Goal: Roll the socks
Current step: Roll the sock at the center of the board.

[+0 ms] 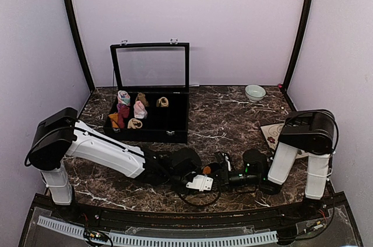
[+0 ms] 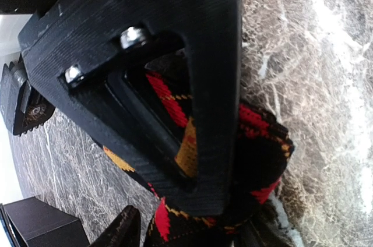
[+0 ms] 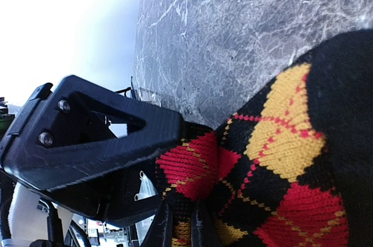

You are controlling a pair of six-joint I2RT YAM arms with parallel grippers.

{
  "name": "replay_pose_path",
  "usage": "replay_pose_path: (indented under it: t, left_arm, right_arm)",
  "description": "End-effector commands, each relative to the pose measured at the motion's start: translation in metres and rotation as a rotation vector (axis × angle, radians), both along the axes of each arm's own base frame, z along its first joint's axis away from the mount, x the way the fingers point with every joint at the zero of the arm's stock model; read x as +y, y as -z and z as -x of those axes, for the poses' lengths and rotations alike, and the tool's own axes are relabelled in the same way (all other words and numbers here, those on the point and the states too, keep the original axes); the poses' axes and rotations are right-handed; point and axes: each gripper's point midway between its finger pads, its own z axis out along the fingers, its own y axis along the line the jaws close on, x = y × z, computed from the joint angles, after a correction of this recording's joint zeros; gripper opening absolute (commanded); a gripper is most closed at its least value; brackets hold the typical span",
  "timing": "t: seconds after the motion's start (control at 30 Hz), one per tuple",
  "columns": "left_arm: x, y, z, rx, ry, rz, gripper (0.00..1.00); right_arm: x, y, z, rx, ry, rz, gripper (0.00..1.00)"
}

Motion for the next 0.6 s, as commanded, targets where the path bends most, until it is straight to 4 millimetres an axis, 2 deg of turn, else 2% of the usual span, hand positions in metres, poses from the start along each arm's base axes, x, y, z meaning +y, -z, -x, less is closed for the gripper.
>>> replay_pose_path:
  t: [0.0,0.07,0.17,0.23,0.37,0.47,0.57]
  left_arm:
    - [0.015,0.022,-0.001,0.039,0.002,-0.085,0.50]
    - [0.016,0.025,0.006,0.072,0.028,-0.091,0.49]
    - [0.018,0.033,0.015,0.116,0.062,-0.123,0.55]
    - [0.021,0.040,0.015,0.117,0.064,-0.146,0.59]
    - [0.025,0.050,0.015,0.113,0.073,-0.183,0.60]
    - [0.027,0.059,0.019,0.142,0.093,-0.217,0.52]
    - [0.030,0.070,0.020,0.154,0.096,-0.249,0.35]
  right_arm:
    - [-0.014,0.032,0.014,0.092,-0.016,0.102,0.02]
    - [-0.012,0.031,0.014,0.090,-0.017,0.100,0.02]
    - [-0.010,0.031,0.013,0.089,-0.023,0.096,0.03]
    - [-0.008,0.030,0.012,0.087,-0.024,0.091,0.03]
    - [-0.005,0.028,0.011,0.086,-0.031,0.087,0.03]
    - [-0.001,0.025,0.010,0.074,-0.041,0.081,0.03]
    - [0.001,0.020,0.008,0.060,-0.042,0.071,0.03]
